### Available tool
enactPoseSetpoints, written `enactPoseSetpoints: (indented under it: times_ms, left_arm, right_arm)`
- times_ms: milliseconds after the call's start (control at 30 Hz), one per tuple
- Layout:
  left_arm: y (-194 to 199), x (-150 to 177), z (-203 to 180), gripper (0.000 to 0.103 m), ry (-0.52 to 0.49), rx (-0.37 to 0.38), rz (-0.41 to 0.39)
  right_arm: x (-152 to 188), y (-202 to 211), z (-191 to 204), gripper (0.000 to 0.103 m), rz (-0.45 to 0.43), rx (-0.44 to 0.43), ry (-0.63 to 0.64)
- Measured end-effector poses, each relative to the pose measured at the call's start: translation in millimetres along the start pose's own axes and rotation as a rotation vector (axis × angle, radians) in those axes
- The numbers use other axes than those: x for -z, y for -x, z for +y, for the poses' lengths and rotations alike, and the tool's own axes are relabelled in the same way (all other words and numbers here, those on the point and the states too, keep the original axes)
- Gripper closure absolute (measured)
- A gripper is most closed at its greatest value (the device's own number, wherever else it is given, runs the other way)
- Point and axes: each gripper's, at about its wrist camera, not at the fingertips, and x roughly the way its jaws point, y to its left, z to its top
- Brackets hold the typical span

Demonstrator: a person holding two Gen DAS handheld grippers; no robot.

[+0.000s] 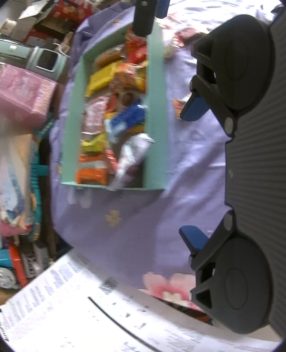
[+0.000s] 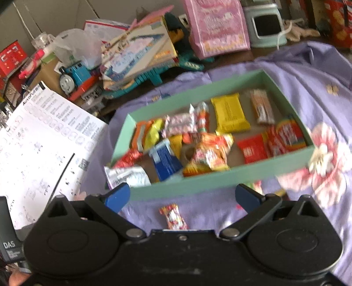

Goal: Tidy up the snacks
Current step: 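Move both tools back to the loose pink candies in front of the tray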

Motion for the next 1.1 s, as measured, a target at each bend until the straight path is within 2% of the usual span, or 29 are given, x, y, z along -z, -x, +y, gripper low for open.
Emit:
enactPoseSetpoints:
  times_ms: [267, 567, 700, 833, 1033, 1100]
  left_arm:
    - [-12, 45, 12, 0.000, 0.021, 0.000, 0.091]
    - [-17, 73, 20, 0.000, 0.033, 0.013, 0.152]
    - [-21, 76, 22, 0.000, 0.024, 0.006, 0.162]
    - [-27, 71, 27, 0.000, 0.008, -0.051, 0.144]
    - [-33, 59, 52, 0.000, 0.077, -0.100, 0.123]
    - [-34, 56, 58, 0.000, 0.098, -0.108, 0.119]
  right_arm:
    - [39, -11, -8, 0.000, 0.082, 0.028, -0.021]
    - [69, -27, -13, 0.000, 0.168, 0.058, -0.030]
    - [69, -31, -13, 0.000, 0.176, 0.069, -0.022]
    - [66, -37, -10, 0.000, 0.184, 0.080, -0.007]
    - [55, -49, 14, 0.001, 0.162, 0.096, 0.101]
    - [53, -55, 25, 0.015, 0.155, 0.100, 0.142]
